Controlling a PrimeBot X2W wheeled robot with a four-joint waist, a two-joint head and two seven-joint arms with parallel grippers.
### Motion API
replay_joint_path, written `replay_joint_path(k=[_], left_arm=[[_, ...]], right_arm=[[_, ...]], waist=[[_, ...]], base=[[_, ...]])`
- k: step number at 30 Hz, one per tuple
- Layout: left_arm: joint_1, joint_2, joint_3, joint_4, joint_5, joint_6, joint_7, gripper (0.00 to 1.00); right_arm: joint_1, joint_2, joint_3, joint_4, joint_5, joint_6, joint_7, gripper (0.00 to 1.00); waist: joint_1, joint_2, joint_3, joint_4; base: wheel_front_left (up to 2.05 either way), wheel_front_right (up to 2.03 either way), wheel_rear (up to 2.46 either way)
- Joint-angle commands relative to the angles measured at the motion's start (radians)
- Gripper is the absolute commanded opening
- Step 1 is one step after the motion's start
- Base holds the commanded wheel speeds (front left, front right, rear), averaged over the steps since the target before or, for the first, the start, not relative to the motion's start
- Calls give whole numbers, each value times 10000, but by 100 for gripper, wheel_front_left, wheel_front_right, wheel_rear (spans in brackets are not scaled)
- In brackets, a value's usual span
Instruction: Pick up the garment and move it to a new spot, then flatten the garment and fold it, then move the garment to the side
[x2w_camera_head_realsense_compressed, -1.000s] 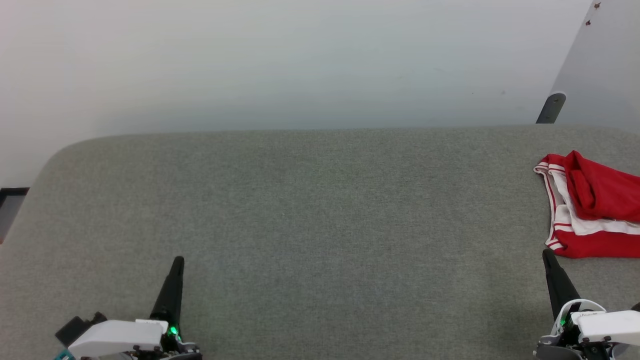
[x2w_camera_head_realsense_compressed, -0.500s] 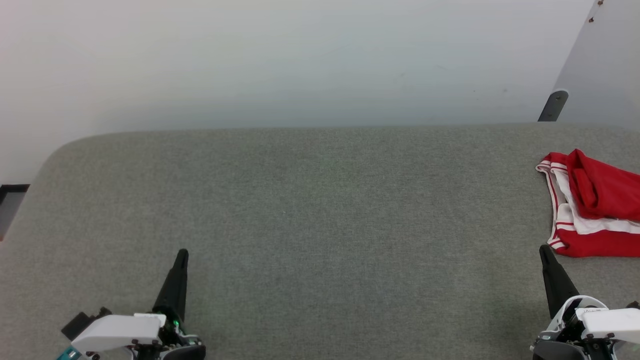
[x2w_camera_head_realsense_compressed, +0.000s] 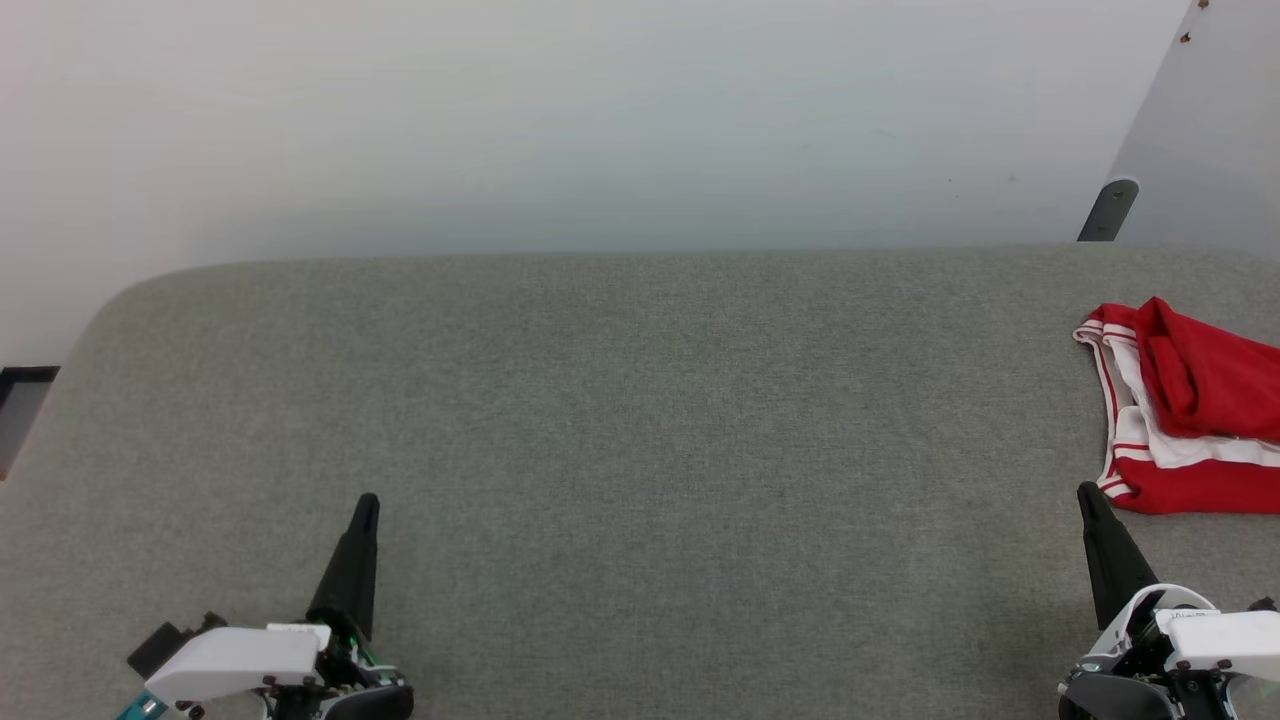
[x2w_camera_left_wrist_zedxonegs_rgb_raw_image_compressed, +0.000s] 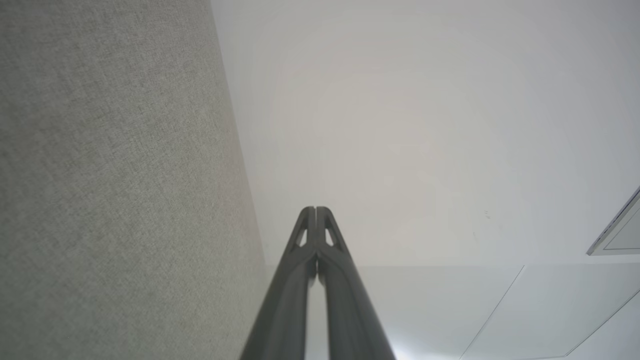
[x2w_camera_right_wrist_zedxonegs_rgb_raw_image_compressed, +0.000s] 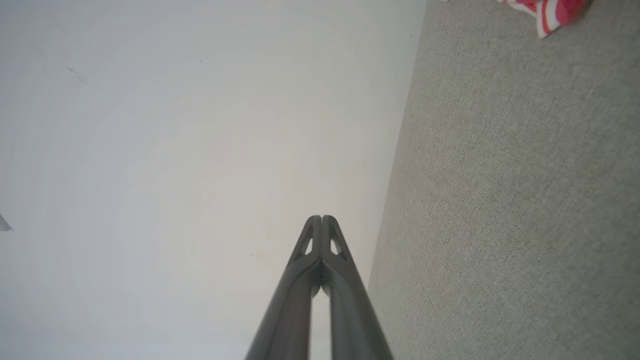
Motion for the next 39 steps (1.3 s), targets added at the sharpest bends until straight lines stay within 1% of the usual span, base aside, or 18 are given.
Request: replay_joint_path(k=[1, 39], left_arm=[[-94, -3, 24, 13, -28, -32, 18, 0], [-93, -1, 18, 11, -31, -32, 15, 0]], right_arm=[[-29, 38, -5, 2, 23, 4, 26, 0], [-29, 37, -2, 2, 24, 4, 24, 0]], waist=[[-1, 0, 0, 0], [-1, 0, 0, 0]], base=[[0, 0, 0], [0, 0, 0]])
